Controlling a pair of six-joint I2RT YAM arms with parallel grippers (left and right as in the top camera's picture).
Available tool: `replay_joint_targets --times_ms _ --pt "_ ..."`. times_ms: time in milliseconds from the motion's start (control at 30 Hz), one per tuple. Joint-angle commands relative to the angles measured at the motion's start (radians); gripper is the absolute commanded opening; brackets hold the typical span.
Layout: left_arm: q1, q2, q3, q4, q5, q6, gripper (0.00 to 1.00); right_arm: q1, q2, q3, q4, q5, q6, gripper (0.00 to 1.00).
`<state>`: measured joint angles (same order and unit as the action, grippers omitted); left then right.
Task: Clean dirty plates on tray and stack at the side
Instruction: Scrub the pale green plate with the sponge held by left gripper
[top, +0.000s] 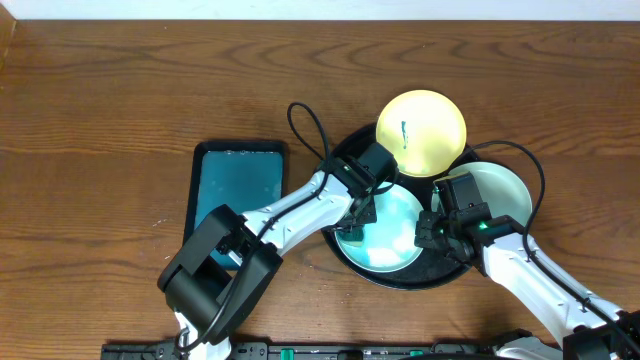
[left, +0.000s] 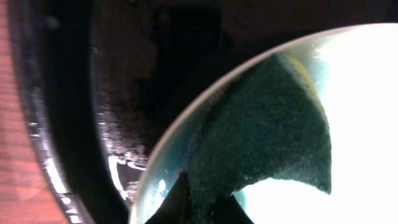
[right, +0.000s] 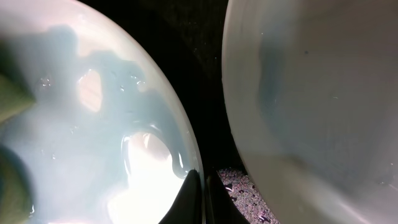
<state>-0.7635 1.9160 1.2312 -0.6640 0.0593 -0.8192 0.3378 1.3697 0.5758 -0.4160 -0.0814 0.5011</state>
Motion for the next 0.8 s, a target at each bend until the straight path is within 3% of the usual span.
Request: replay_joint_targets --times_ms 0,167,433,767 --pt "0.003 0.064 -0.039 0.102 0.122 0.019 0.07 0.01 0.007 -0.002 0.007 0.026 0.023 0.01" --pt "-0.084 0.065 -0.039 0.28 0.333 0.047 0.08 0.01 0.007 -0.002 0.007 0.025 0.023 0.01" --pt "-0.11 0.065 -0.039 0.279 0.332 0.043 0.07 0.01 0.007 -0.002 0.005 0.025 0.023 0.01" --pt "0.048 0.056 0.005 -0.069 -0.118 0.06 0.07 0.01 0.007 -0.002 0.003 0.024 0.023 0.01"
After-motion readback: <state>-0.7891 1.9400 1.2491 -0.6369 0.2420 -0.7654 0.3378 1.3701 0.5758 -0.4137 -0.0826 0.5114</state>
